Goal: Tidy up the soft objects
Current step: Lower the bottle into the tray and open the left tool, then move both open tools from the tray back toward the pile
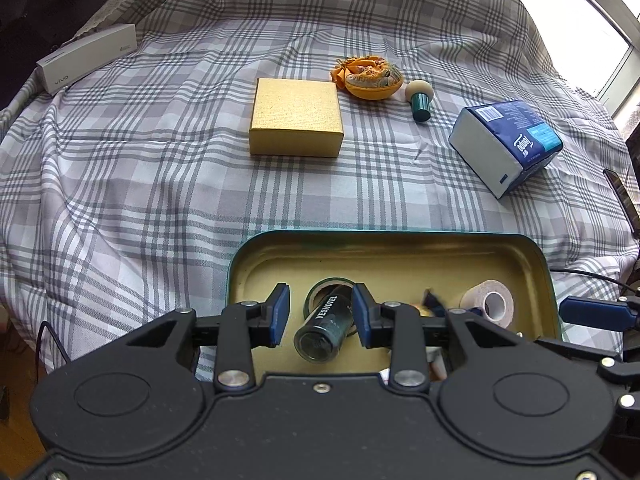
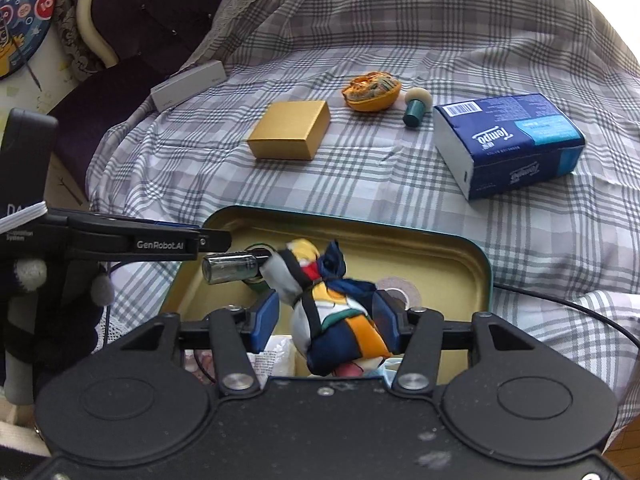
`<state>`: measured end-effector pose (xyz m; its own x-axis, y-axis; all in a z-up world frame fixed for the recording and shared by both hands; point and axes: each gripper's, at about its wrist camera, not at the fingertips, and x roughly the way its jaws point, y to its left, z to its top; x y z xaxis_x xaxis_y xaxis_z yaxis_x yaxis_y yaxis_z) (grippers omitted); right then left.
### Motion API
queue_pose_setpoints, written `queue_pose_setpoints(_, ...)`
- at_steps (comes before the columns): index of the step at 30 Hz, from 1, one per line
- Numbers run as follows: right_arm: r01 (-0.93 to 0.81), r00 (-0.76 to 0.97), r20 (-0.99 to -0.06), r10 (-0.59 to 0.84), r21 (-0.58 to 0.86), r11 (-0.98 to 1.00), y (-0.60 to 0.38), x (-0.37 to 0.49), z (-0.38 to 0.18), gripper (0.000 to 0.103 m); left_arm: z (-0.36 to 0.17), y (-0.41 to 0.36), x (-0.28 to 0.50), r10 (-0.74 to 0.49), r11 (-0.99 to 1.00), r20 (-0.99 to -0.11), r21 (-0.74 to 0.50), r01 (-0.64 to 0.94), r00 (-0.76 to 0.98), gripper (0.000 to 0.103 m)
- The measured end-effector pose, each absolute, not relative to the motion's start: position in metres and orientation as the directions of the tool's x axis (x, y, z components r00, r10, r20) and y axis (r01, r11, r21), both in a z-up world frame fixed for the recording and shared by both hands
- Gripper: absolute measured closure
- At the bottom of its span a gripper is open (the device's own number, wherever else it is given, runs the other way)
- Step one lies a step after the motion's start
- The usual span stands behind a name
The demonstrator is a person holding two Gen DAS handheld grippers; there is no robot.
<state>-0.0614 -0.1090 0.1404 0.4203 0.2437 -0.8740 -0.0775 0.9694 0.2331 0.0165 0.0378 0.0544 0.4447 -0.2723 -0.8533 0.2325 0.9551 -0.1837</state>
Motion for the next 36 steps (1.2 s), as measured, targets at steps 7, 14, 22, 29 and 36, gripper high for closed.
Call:
queue_pose_setpoints(7,-0.075,0.398,-0.885,0.24,0.229,0.971,-0.107,-0.059,0.137,0.048,0.051,0.035,0.016,-0.279,0.952,-0.858,-0.187,0.244,0.431,0.068)
queue_pose_setpoints(14,-0.046,0.371,-0.903,0.219,0.217,0.975,-0.111,-0.058,0.128,0.048,0.049,0.03,0.015,-0.284,0.948,-0.861,-0.186,0.259,0.421,0.068)
queue_pose_setpoints(22,-0.02,0.375,-0.904,0.205,0.213,0.977,-0.117,-0.053,0.125,0.048,0.059,0.025,0.017,-0.3,0.941,-0.839,-0.18,0.287,0.454,0.068)
queue_pose_setpoints(29,0.024,0.422,-0.887,0.185,0.215,0.976,-0.131,-0.036,0.133,0.048,0.08,0.019,0.025,-0.327,0.931,-0.784,-0.172,0.322,0.527,0.064)
queue_pose_setpoints(36,0.069,0.534,-0.836,0.125,0.191,0.979,-0.147,-0.011,0.15,0.045,0.101,0.015,0.032,-0.328,0.932,-0.715,-0.137,0.337,0.618,0.06)
